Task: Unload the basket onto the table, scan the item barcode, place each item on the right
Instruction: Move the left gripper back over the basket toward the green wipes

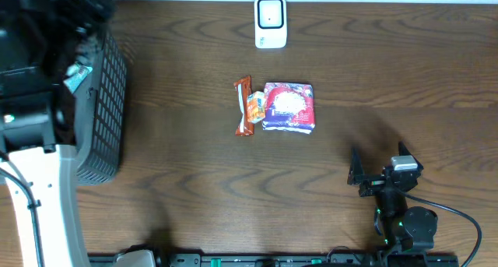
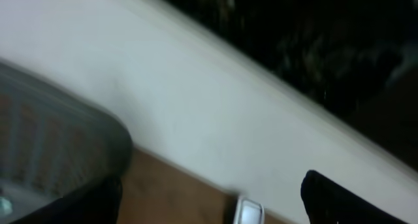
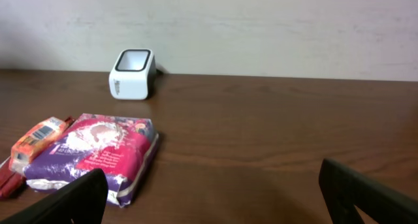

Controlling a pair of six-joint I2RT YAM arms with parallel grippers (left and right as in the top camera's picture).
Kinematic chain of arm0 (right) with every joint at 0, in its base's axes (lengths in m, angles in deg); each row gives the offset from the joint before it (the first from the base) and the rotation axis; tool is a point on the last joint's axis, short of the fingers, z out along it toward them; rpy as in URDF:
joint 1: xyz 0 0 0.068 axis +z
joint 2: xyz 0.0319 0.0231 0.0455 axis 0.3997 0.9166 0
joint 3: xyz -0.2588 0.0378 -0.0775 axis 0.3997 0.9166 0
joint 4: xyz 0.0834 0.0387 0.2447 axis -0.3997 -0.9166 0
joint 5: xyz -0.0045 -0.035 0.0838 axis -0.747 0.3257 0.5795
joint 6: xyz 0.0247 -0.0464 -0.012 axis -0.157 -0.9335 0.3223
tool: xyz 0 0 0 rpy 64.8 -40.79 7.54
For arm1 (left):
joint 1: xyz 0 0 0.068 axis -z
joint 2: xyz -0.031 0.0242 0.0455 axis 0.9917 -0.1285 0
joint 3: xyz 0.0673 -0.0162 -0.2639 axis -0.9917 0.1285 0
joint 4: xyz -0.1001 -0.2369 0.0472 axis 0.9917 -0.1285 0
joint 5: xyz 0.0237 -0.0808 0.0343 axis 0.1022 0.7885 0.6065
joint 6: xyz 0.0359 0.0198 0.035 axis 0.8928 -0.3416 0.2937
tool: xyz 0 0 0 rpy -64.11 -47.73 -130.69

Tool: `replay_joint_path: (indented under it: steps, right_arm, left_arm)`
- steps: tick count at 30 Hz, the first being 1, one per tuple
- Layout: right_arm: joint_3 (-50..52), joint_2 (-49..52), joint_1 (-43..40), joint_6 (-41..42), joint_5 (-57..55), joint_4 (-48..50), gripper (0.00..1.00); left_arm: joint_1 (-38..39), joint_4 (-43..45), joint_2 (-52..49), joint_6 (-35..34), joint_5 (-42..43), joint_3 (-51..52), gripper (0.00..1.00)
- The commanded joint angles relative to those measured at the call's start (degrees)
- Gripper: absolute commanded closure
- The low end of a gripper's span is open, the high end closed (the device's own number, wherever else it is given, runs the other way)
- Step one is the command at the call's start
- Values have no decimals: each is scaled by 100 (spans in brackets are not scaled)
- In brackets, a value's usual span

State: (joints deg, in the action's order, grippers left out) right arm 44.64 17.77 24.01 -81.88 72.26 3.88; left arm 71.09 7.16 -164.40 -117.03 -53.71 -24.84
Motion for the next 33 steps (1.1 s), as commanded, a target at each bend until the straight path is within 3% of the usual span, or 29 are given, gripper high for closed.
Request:
replay_joint_path:
  steps: [1,14,22,27,33]
  right_arm:
    - [20,-31,-37,-42,-7,-11,1]
    - [20,-31,-37,-42,-7,-9,1]
    - [20,-31,-37,-42,-7,-11,1]
    - [20,-31,-37,-42,-7,-9,1]
    - [20,-31,-37,-42,-7,-9,1]
  left_arm:
    - [-424,398,129,76,-68,-61,13]
    - [-1342,-409,116,79,-2138,-37,13]
    - [-1342,-439,74,238,-2175,-22,13]
    - [-1342,-625,-184,1331,-2179,-11,13]
    - [-1342,-1003,-612,1510,-2387,-7,13]
